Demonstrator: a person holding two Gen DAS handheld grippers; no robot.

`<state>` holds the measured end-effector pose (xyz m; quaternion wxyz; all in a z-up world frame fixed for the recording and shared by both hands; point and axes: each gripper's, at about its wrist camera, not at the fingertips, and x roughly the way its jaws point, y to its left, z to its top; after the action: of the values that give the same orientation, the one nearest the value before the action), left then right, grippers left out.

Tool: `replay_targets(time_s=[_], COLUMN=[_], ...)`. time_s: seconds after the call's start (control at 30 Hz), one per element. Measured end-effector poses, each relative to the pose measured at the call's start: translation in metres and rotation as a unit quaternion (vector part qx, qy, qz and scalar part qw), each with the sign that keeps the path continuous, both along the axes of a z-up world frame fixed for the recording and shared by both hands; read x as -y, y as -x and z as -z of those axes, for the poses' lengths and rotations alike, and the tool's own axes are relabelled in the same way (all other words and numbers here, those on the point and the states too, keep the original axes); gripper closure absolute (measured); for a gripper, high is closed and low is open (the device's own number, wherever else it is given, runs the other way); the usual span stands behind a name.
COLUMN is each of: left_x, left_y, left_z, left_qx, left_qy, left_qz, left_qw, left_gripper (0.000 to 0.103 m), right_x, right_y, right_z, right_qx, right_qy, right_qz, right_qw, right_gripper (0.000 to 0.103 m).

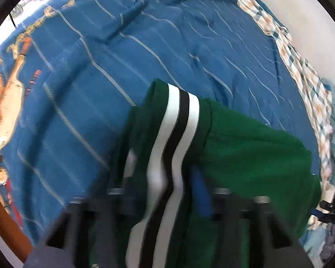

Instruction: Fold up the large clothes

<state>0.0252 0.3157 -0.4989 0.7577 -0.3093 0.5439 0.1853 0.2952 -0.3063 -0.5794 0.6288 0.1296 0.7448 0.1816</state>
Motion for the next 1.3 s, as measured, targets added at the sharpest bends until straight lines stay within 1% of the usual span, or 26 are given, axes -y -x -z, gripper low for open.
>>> replay_targets(time_s=[0.07,0.13,0.23,0.3,0.33,0.43,0.47,0.5,0.57,0.63,0.7,0.8,0.83,0.87,0.9,0.93,1.0,1.03,1.07,1.1,1.13,1.17,1.2,1.23,1.27,1.3], left_x=[0.003,0.005,0.006,0.003,0.002,0.003,0.003,0.003,0.002,-0.002,-0.003,-0.007,-0.009,-0.010,-0.011,-0.011,-0.012,-0.012,-0.013,-0.013,-0.012,-0.011,-0.009,-0.007,-0.007,-0.006], left_y=[0.019,0.044,0.070,0.076,0.077,0.073,0.074,0.075,0.078,0.089,0.097,0.107,0.108,0.108,0.105,0.101,0.097,0.094,0.091,0.088,0.085,0.083,0.081,0.078,0.077,0.074], left_z=[-0.016,-0.023,-0.014,-0.006,-0.006,-0.005,-0.009,-0.016,-0.025,-0.028,-0.022,-0.006,-0.006,-0.010,-0.015,-0.022,-0.034,-0.044,-0.050,-0.058,-0.067,-0.074,-0.083,-0.089,-0.093,-0.096], left_qx=[0.016,0.013,-0.009,-0.010,-0.012,-0.017,-0.012,-0.010,-0.004,0.002,-0.013,-0.035,-0.033,-0.029,-0.029,-0.029,-0.021,-0.013,-0.010,-0.009,-0.004,0.001,0.008,0.015,0.025,0.033], left_qy=[-0.008,0.001,0.020,0.034,0.033,0.029,0.035,0.029,0.016,0.028,0.025,0.040,0.047,0.047,0.041,0.037,0.026,0.013,0.002,-0.010,-0.021,-0.032,-0.047,-0.058,-0.067,-0.079], left_qz=[-0.009,-0.023,-0.035,-0.038,-0.035,-0.028,-0.035,-0.037,-0.037,-0.057,-0.061,-0.074,-0.080,-0.081,-0.080,-0.082,-0.083,-0.086,-0.088,-0.091,-0.092,-0.093,-0.094,-0.094,-0.094,-0.094], left_qw=[0.9998,0.9997,0.9991,0.9986,0.9988,0.9990,0.9987,0.9989,0.9992,0.9980,0.9977,0.9958,0.9951,0.9951,0.9955,0.9956,0.9960,0.9961,0.9961,0.9957,0.9955,0.9951,0.9944,0.9938,0.9930,0.9918], left_gripper=[0.093,0.093,0.094,0.094,0.094,0.094,0.094,0.094,0.096,0.097,0.098,0.098,0.098,0.098,0.098,0.098,0.096,0.094,0.093,0.092,0.089,0.071,0.028,0.006,0.000,0.000], right_x=[0.000,0.000,-0.006,-0.015,-0.021,-0.046,-0.053,-0.059,-0.072,-0.089,-0.110,-0.152,-0.165,-0.186,-0.200,-0.215,-0.240,-0.247,-0.248,-0.250,-0.249,-0.244,-0.239,-0.235,-0.232,-0.234], right_y=[0.000,0.000,-0.005,-0.011,-0.015,-0.027,-0.032,-0.035,-0.040,-0.040,-0.036,-0.026,-0.024,-0.023,-0.022,-0.019,-0.010,-0.003,-0.002,-0.005,-0.008,-0.011,-0.013,-0.013,-0.013,-0.012], right_z=[0.001,0.002,0.003,0.004,0.003,-0.002,-0.005,-0.007,-0.010,-0.009,-0.007,-0.001,0.001,0.005,0.012,0.025,0.069,0.094,0.101,0.097,0.091,0.080,0.070,0.058,0.041,0.031], right_qx=[0.002,0.002,0.001,0.000,0.002,0.015,0.019,0.022,0.020,0.009,-0.001,-0.013,-0.011,-0.005,-0.002,-0.005,-0.018,-0.035,-0.036,-0.041,-0.045,-0.050,-0.049,-0.043,-0.027,-0.017], right_qy=[0.006,0.011,0.010,0.008,0.005,-0.004,-0.006,-0.010,-0.025,-0.035,-0.046,-0.070,-0.077,-0.088,-0.079,-0.058,0.014,0.039,0.041,0.043,0.042,0.034,0.027,0.018,-0.001,-0.020], right_qz=[0.000,-0.003,-0.005,-0.010,-0.015,-0.040,-0.046,-0.051,-0.060,-0.076,-0.096,-0.131,-0.139,-0.153,-0.166,-0.183,-0.215,-0.231,-0.228,-0.219,-0.213,-0.196,-0.182,-0.169,-0.158,-0.153], right_qw=[1.000,1.000,1.000,1.000,1.000,0.999,0.999,0.998,0.998,0.996,0.994,0.989,0.987,0.984,0.983,0.981,0.976,0.972,0.972,0.974,0.975,0.979,0.982,0.984,0.987,0.988], right_gripper=[0.026,0.026,0.026,0.026,0.026,0.026,0.026,0.026,0.026,0.026,0.026,0.026,0.027,0.032,0.049,0.068,0.091,0.095,0.097,0.098,0.098,0.097,0.092,0.092,0.092,0.091])
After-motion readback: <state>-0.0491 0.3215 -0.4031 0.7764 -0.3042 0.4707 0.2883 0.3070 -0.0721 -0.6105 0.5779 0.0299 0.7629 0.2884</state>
